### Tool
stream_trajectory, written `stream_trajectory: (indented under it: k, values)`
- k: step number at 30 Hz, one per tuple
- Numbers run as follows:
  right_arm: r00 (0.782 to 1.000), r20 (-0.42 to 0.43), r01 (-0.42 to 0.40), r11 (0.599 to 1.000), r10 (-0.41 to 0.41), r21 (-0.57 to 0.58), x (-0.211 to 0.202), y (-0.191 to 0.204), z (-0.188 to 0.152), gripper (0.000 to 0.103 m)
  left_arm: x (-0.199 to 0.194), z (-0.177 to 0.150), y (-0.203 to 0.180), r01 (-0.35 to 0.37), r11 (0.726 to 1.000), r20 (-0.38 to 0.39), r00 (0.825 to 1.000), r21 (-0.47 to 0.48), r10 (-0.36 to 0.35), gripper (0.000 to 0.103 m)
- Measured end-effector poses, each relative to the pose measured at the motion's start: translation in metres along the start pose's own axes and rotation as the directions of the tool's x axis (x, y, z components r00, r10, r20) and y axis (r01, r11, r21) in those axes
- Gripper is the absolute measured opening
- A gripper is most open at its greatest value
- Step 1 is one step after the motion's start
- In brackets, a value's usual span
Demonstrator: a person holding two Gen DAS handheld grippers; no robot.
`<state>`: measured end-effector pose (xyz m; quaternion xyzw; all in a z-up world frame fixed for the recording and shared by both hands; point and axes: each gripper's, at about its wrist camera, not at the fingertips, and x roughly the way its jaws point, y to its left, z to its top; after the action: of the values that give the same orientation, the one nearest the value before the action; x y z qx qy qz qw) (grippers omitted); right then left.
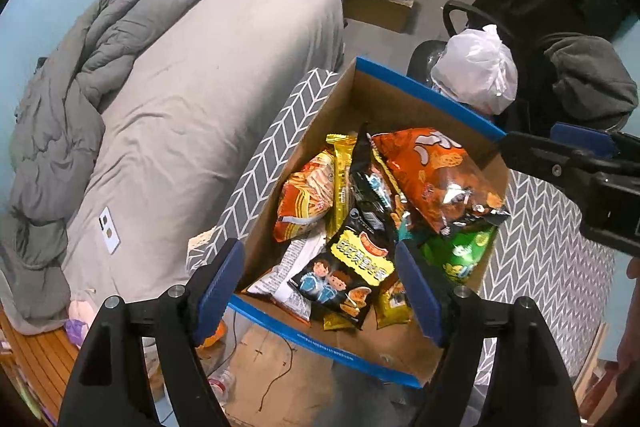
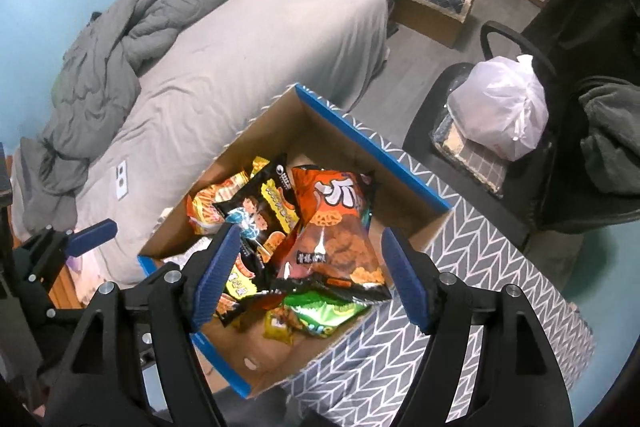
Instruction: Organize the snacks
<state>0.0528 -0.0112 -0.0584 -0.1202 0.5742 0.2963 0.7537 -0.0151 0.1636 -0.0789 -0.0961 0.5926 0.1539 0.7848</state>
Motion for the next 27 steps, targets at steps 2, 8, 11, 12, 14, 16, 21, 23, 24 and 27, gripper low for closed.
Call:
stream_trajectory:
  k: [2, 8, 11, 12, 14, 16, 21, 23, 24, 27]
  values:
    - [1.0, 0.012, 0.002, 1.0, -0.002, 0.01, -0.008, -0.003, -0.003, 0.076, -0.007, -0.002, -0.001, 0.0, 1.0, 0.011, 1.0, 0.005, 0.0, 0.082]
    - [0.998, 0.06, 0.016, 0.999, -0.018, 0.041, -0.034, -0.01, -0.012, 0.076, -0.027, -0.004, -0.008, 0.011, 1.0, 0.036, 0.999, 0.026, -0.012, 0.084]
    - [0.997, 0.08, 0.017, 0.999, -0.021, 0.049, -0.046, -0.014, -0.016, 0.076, -0.036, -0.003, -0.012, 0.014, 0.999, 0.046, 0.999, 0.041, -0.016, 0.084]
    - [0.996, 0.09, 0.021, 0.998, -0.026, 0.052, -0.051, -0.014, -0.018, 0.076, -0.04, -0.002, -0.014, 0.017, 0.999, 0.054, 0.998, 0.045, -0.02, 0.084]
    - [0.994, 0.1, 0.027, 0.998, -0.033, 0.057, -0.058, -0.015, -0.022, 0.076, -0.047, -0.002, -0.017, 0.023, 0.998, 0.067, 0.997, 0.05, -0.026, 0.084]
    - [0.993, 0.112, 0.028, 0.997, -0.035, 0.067, -0.066, -0.016, -0.026, 0.076, -0.053, -0.002, -0.019, 0.029, 0.998, 0.079, 0.996, 0.051, -0.033, 0.087]
    - [0.989, 0.14, 0.031, 0.995, -0.045, 0.098, -0.081, -0.021, -0.039, 0.076, -0.071, -0.002, -0.024, 0.04, 0.998, 0.11, 0.993, 0.057, -0.046, 0.09]
    - [0.988, 0.147, 0.027, 0.993, -0.044, 0.116, -0.086, -0.023, -0.045, 0.076, -0.077, -0.002, -0.026, 0.046, 0.997, 0.117, 0.992, 0.065, -0.053, 0.09]
    - [0.988, 0.148, 0.026, 0.992, -0.044, 0.122, -0.088, -0.025, -0.047, 0.076, -0.08, -0.003, -0.027, 0.045, 0.997, 0.121, 0.991, 0.069, -0.054, 0.09]
    - [0.986, 0.158, 0.026, 0.988, -0.05, 0.153, -0.095, -0.029, -0.057, 0.076, -0.088, -0.006, -0.03, 0.053, 0.995, 0.131, 0.989, 0.079, -0.064, 0.09]
